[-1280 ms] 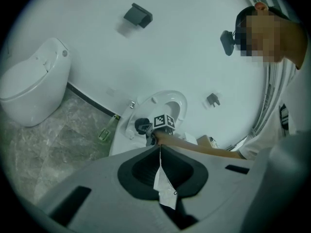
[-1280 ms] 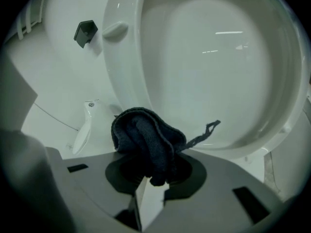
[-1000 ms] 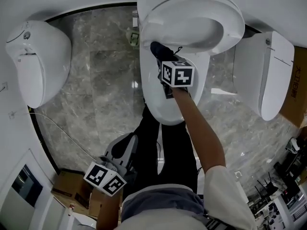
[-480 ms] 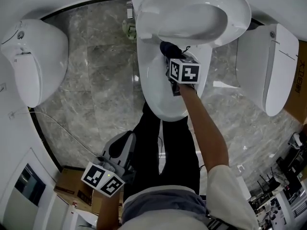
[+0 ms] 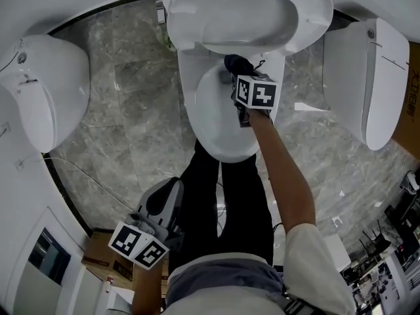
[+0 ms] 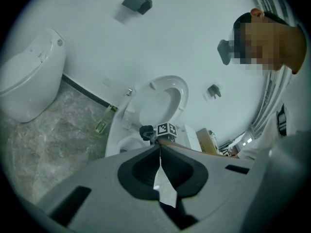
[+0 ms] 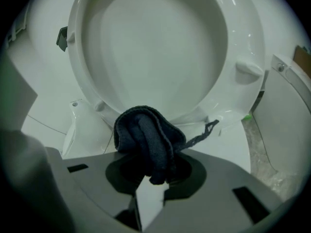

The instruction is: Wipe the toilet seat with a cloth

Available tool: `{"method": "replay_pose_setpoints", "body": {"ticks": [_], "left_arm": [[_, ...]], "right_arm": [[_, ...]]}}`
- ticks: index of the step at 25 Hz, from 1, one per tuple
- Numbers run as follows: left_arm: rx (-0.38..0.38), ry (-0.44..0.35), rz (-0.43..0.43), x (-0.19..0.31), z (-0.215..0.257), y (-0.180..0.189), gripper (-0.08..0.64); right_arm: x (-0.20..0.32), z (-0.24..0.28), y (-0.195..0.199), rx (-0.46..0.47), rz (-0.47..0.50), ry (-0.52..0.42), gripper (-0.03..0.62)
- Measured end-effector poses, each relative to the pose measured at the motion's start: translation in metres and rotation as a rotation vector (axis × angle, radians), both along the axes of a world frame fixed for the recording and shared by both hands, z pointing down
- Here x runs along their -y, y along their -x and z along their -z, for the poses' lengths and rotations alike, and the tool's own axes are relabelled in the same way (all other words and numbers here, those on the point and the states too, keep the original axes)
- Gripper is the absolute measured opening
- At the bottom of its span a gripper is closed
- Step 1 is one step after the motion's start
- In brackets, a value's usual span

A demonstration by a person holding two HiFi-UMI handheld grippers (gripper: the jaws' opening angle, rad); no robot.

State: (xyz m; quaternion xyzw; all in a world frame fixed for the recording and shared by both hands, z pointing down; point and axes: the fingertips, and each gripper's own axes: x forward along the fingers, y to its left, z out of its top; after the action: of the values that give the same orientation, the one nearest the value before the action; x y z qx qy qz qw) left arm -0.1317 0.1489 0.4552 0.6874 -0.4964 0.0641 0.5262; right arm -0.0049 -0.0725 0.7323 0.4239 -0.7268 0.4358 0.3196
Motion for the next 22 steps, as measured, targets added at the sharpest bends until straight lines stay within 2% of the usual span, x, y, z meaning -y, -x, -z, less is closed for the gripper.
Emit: {"method": "replay_pose_setpoints", "body": {"ticks": [5,22], "left_arm": [[0.008,0.003,-0.028,0.006,0.001,-0.013,0.009],[0.018,0.022,-0.073,0.025,0.002,-0.053,0.009]], "right_arm": [[0.002,-0.001,-0.023,-0.008,-0.041,0.020,0.074],[0.022,0.005,-0.084,-0.025,-0.074,0.020,0.074]]}}
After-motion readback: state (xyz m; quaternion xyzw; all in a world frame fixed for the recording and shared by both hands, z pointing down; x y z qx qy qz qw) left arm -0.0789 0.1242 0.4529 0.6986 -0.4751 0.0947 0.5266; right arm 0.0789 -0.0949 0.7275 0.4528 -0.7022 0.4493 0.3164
